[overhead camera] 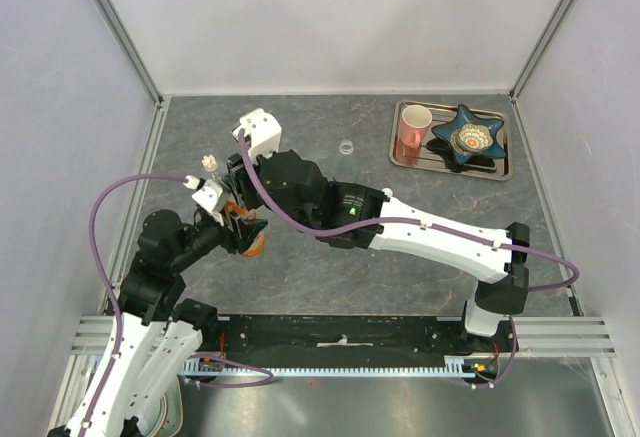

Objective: Screw on the bottle caps
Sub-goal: Screw the bottle cap onto the plastic bottle.

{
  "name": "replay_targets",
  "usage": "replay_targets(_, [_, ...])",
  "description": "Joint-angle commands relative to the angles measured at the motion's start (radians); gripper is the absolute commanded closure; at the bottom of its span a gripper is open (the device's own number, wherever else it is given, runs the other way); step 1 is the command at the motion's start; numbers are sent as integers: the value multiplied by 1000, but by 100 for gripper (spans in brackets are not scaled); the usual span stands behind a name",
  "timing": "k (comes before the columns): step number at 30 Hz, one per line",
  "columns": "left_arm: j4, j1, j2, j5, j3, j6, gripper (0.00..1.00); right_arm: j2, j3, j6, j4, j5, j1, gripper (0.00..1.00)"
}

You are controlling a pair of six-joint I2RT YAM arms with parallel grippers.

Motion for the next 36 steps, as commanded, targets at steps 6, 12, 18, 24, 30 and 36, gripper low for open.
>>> replay_targets(6, [187,0,-32,123,9,64,98,-110,97,12,-84,-77,9,27])
replay_targets(12, [199,0,-23,391,4,53,98,-265,19,-23,-50,-504,-51,10])
replay_targets(18, [241,0,2,719,1,-10,98,-336,-69,-119,-49,-985,-136,11])
replay_targets(24, [271,0,8,997,-2,-42,98,-295,-75,-175,-32,-1199,-149,17])
replay_targets(30, [270,0,11,1053,1,-45,98,-240,-50,-150,26,-1320,-154,25])
replay_targets(36, [271,0,14,1047,1,-37,98,-209,-61,-100,88,-1369,-154,29])
